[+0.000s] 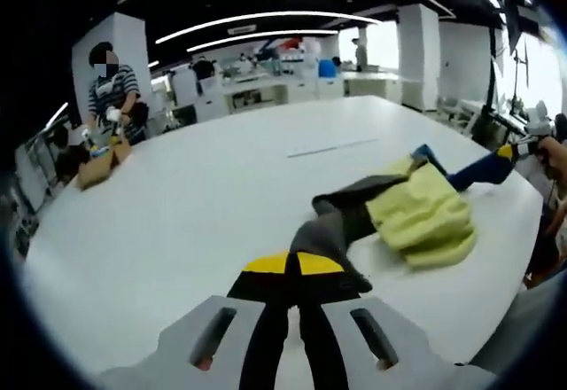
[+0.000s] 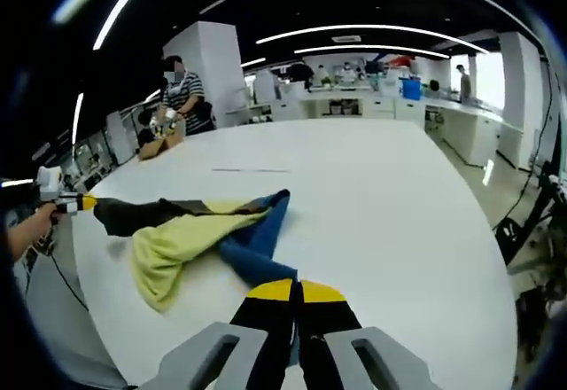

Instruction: Fold the garment on the visible template until the final outline fits inside the template.

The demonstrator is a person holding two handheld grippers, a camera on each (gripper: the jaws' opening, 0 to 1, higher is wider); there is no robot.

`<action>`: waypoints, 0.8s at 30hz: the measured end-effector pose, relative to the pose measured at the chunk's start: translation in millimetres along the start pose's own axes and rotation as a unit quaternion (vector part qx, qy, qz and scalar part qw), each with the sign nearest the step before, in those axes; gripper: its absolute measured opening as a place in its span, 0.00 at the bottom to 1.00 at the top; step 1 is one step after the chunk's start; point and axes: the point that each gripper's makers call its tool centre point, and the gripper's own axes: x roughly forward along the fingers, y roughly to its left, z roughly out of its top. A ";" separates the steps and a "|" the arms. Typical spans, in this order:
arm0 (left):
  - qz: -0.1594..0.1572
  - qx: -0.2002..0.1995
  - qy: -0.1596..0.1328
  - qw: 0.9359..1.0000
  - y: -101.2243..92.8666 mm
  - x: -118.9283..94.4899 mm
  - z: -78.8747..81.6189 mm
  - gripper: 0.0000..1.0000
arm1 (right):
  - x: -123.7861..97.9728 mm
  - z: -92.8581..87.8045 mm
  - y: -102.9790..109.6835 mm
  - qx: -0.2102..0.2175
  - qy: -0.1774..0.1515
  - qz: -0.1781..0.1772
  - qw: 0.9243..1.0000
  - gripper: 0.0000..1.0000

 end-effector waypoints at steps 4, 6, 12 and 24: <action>0.025 0.005 0.023 0.999 20.5 4.0 -10.6 0.00 | -5.5 -0.3 -20.6 -0.004 0.010 -0.020 1.000 0.00; 0.036 0.016 0.033 0.999 30.1 6.3 -16.4 0.00 | -7.5 -1.3 -30.4 -0.008 0.018 -0.028 0.999 0.00; 0.051 0.028 0.061 0.996 45.2 14.2 -28.8 0.00 | -11.9 -3.7 -63.1 -0.016 0.038 -0.059 0.997 0.00; 0.080 0.064 0.108 0.989 69.5 33.3 -40.6 0.00 | -7.1 -25.0 -102.4 -0.023 0.089 -0.092 0.992 0.00</action>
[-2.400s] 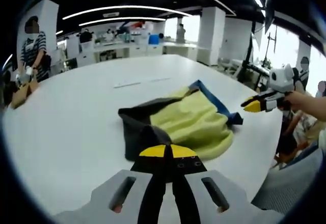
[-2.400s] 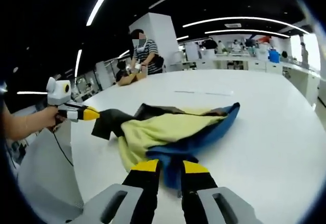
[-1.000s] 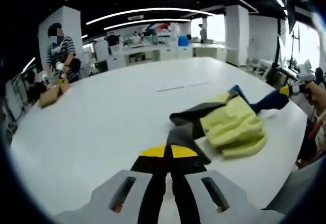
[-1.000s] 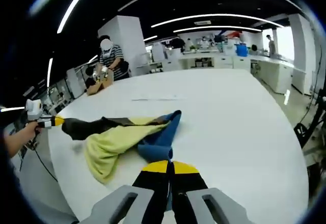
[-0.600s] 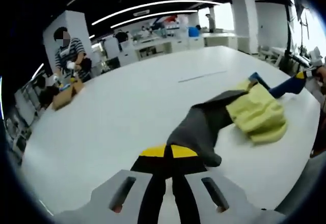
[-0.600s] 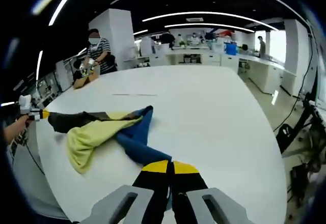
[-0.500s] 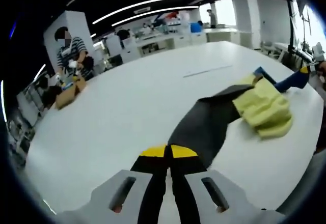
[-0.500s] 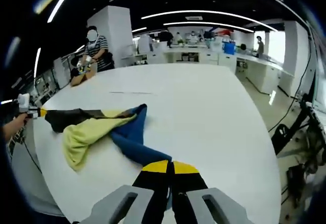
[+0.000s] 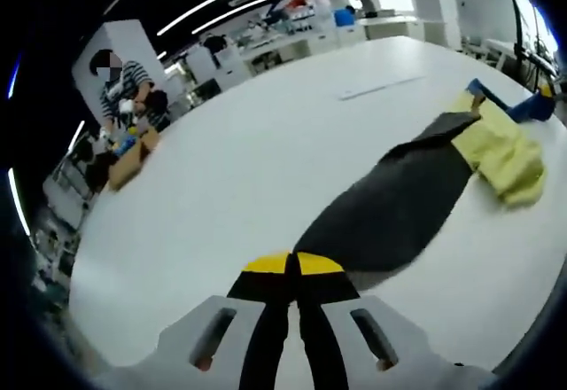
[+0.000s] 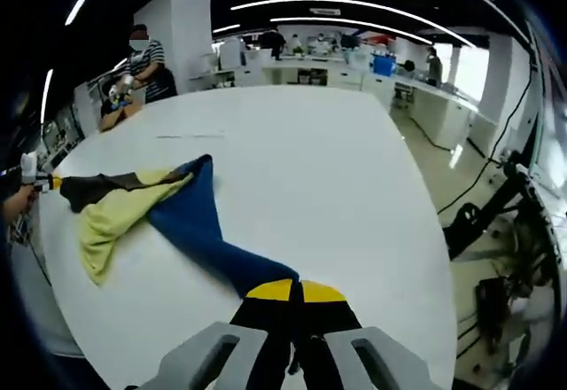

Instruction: Fold the garment on the visible template until the final outline fits inside the template.

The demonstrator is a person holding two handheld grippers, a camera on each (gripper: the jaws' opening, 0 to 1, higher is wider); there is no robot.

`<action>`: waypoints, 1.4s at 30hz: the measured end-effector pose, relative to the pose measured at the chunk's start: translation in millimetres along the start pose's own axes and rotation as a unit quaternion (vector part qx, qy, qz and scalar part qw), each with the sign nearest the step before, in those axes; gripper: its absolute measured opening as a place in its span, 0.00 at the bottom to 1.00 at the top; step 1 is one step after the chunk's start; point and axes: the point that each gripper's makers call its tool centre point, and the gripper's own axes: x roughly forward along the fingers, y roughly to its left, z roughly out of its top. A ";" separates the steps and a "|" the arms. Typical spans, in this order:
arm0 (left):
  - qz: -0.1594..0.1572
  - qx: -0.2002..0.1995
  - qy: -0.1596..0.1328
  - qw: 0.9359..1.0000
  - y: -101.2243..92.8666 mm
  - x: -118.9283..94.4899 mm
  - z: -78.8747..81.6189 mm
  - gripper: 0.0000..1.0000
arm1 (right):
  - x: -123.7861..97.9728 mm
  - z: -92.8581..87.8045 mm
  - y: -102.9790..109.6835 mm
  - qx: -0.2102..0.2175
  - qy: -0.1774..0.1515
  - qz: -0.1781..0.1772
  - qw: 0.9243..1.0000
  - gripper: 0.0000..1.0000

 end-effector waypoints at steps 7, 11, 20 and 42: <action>0.014 0.018 0.027 0.999 15.2 15.1 -2.4 0.00 | 4.3 -13.1 -19.4 -0.001 0.025 -0.023 0.999 0.00; 0.020 0.031 0.036 0.999 21.2 21.3 1.9 0.00 | 7.1 -22.9 -29.4 -0.007 0.046 -0.036 0.998 0.00; 0.026 0.049 0.046 0.997 32.2 33.5 13.8 0.00 | 9.0 -39.0 -46.2 -0.016 0.077 -0.056 0.995 0.00; 0.009 0.065 0.045 0.997 26.9 35.7 14.1 0.04 | 8.1 -36.3 -54.6 -0.001 0.056 -0.055 0.997 0.05</action>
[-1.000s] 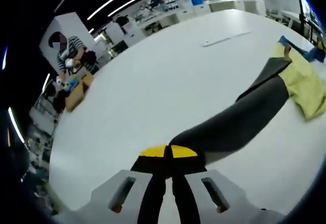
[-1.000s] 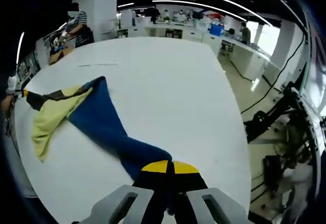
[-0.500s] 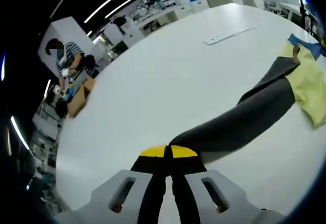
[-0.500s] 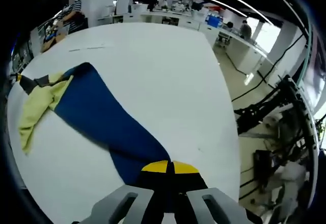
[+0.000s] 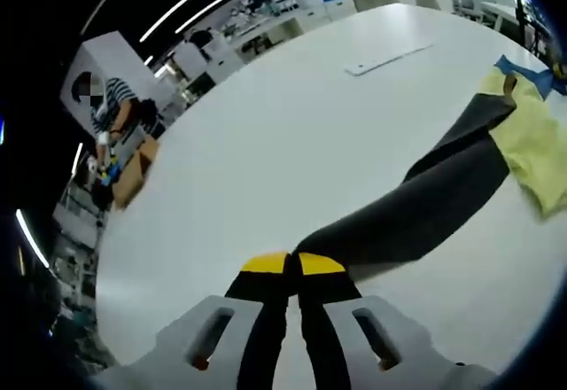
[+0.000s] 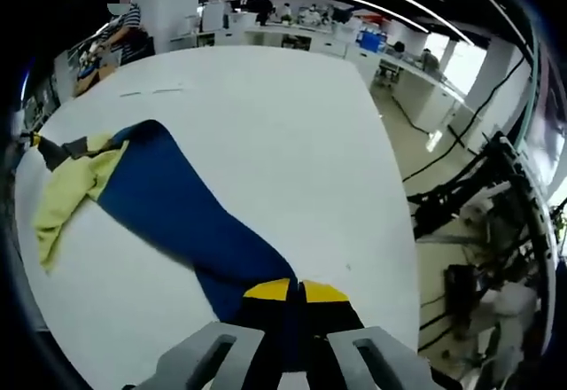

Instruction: Fold the garment on the visible template until the final outline fits inside the template.

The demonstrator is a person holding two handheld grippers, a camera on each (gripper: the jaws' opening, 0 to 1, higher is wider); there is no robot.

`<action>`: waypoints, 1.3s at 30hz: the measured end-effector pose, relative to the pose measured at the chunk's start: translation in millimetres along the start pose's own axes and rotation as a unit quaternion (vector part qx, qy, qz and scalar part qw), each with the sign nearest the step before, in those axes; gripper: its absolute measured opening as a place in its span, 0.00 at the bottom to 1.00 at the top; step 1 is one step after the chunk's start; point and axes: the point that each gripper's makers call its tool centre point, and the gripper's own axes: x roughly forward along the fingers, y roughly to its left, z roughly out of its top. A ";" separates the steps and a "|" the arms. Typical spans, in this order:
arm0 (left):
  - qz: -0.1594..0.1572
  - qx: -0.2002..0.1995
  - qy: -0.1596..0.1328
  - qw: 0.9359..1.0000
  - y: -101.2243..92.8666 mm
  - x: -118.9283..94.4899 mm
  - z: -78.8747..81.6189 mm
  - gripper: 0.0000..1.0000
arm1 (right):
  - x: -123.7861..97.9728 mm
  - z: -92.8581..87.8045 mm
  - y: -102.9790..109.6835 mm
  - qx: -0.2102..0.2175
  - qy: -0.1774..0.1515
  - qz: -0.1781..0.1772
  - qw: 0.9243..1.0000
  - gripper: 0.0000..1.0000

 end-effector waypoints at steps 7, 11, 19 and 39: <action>-0.036 -0.033 -0.042 0.998 -18.9 -6.5 11.5 0.24 | -4.0 22.0 27.9 -0.019 -0.047 0.051 0.997 0.33; -0.058 -0.034 -0.067 0.995 -32.3 -10.4 21.0 0.34 | -4.8 35.1 46.2 -0.044 -0.071 0.075 0.994 0.44; -0.091 -0.052 -0.108 0.989 -56.9 -15.1 38.0 0.51 | -6.8 62.5 89.9 -0.082 -0.118 0.134 0.981 0.65; -0.166 -0.032 -0.189 0.967 -124.3 -20.9 103.2 0.57 | 8.6 107.1 175.7 -0.143 -0.146 0.213 0.955 0.74</action>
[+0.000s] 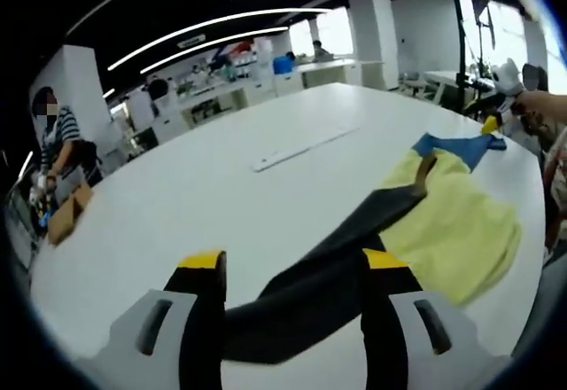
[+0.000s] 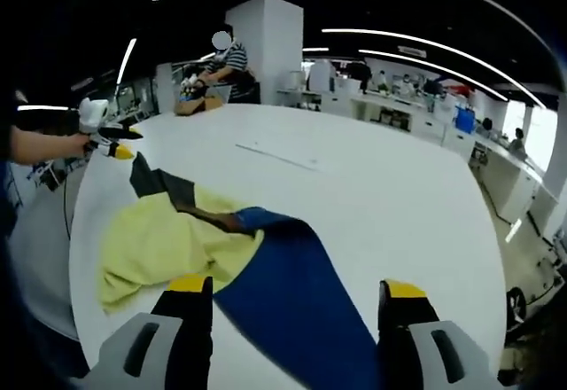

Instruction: Fold the garment on the visible template until the final outline fits inside the template.

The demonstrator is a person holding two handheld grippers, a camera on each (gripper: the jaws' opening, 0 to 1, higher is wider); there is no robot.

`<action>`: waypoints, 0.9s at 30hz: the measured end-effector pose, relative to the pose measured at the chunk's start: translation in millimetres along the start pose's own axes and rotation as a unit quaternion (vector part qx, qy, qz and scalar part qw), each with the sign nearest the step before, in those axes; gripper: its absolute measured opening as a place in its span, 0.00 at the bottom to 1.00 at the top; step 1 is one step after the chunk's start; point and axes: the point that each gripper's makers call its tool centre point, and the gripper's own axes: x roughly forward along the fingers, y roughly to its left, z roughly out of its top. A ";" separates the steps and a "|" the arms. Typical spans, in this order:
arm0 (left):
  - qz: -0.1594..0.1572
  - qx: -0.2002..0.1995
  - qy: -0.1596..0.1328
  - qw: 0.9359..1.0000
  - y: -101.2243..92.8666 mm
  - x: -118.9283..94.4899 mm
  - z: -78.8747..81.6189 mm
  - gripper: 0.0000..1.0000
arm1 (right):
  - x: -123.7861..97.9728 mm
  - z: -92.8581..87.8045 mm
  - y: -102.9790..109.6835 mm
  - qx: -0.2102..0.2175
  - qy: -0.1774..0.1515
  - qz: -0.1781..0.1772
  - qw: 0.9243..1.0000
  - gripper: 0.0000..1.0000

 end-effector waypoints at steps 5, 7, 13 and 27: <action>-0.019 -0.003 -0.011 1.000 -17.7 14.1 8.0 0.55 | 13.8 5.3 5.2 -0.012 0.003 0.011 1.000 0.71; -0.031 -0.004 -0.012 0.999 -26.8 20.6 9.5 0.53 | 19.5 9.1 8.8 -0.019 0.002 0.017 1.000 0.69; -0.067 0.019 -0.004 0.998 -54.1 36.5 8.9 0.48 | 36.8 18.3 14.1 -0.070 0.001 0.020 0.997 0.61; -0.115 0.040 0.004 0.993 -101.6 70.6 10.4 0.33 | 78.1 26.2 28.9 -0.088 0.005 0.049 0.995 0.45</action>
